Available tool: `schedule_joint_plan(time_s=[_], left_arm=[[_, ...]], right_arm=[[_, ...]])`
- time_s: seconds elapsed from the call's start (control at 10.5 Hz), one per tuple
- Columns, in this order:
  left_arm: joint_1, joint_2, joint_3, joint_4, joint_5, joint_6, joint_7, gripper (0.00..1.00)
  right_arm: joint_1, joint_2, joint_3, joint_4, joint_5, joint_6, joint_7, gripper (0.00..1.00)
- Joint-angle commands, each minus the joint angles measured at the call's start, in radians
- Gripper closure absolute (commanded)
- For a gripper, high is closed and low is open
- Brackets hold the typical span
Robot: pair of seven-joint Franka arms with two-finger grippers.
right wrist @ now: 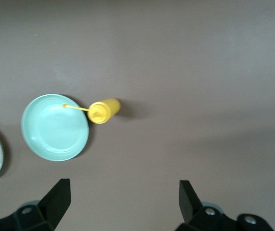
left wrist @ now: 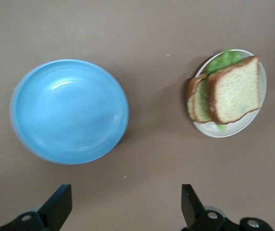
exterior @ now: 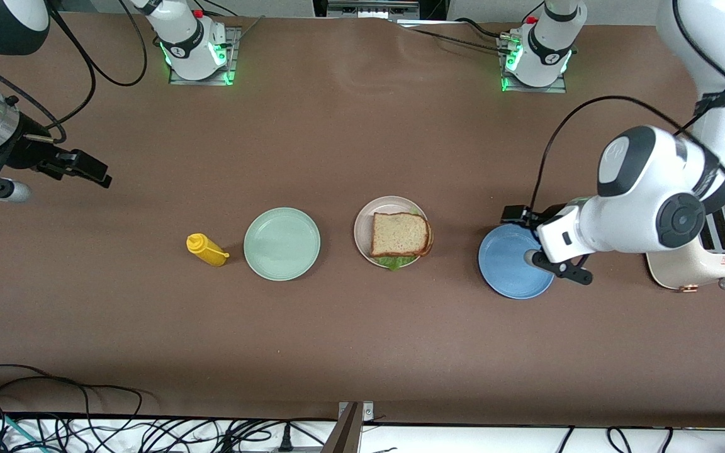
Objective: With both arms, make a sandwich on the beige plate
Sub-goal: 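Open the left gripper and withdraw it from the sandwich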
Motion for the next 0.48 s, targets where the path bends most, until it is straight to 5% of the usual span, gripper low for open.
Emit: schedule_joint_plan(time_s=[0.0,0.38], left_arm=[[0.020,-0.127,0.007,-0.033,0.089,-0.039,-0.005,0.00],[0.007,-0.316,0.037,-0.067,0.102,-0.132,-0.010,0.00]], right_arm=[[-0.005,0.001,-0.031,0.019,0.022,-0.021,-0.009,0.00],[-0.005,0.002,-0.088,0.017,-0.027,-0.024,-0.006,0.00]])
